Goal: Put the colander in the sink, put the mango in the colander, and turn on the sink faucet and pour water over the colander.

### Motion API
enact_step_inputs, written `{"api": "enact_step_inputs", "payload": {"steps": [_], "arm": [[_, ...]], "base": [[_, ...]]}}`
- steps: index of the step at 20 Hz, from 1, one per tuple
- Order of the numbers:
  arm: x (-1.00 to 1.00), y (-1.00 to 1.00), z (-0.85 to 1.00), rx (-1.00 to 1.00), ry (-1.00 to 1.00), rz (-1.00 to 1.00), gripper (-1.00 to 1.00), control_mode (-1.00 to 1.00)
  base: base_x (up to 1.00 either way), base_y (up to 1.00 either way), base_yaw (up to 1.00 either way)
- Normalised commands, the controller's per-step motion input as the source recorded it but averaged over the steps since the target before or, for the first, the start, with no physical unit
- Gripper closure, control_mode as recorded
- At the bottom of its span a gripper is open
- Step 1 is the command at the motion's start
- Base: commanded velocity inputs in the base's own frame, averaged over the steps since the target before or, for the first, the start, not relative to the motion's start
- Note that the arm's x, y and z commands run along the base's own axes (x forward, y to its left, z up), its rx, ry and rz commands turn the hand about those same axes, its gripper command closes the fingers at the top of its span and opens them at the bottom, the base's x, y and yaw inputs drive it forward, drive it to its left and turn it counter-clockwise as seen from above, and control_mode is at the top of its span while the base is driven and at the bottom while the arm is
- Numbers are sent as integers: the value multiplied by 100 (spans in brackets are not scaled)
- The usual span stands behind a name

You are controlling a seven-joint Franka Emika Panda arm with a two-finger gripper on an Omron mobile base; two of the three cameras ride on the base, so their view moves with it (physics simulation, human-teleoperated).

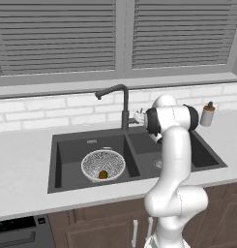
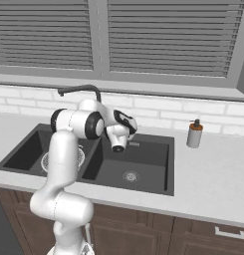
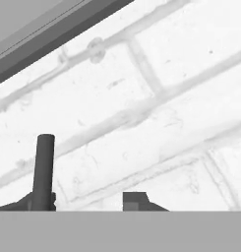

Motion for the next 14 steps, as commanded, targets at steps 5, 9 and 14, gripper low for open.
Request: {"api": "enact_step_inputs", "payload": {"steps": [5, 9, 14], "arm": [[40, -100, 0, 19, 7, -4, 100, -100], [42, -96, 0, 18, 8, -3, 100, -100], [11, -80, 29, 30, 1, -1, 100, -100]], "base": [[0, 0, 0], [0, 0, 0], [0, 0, 0]]}}
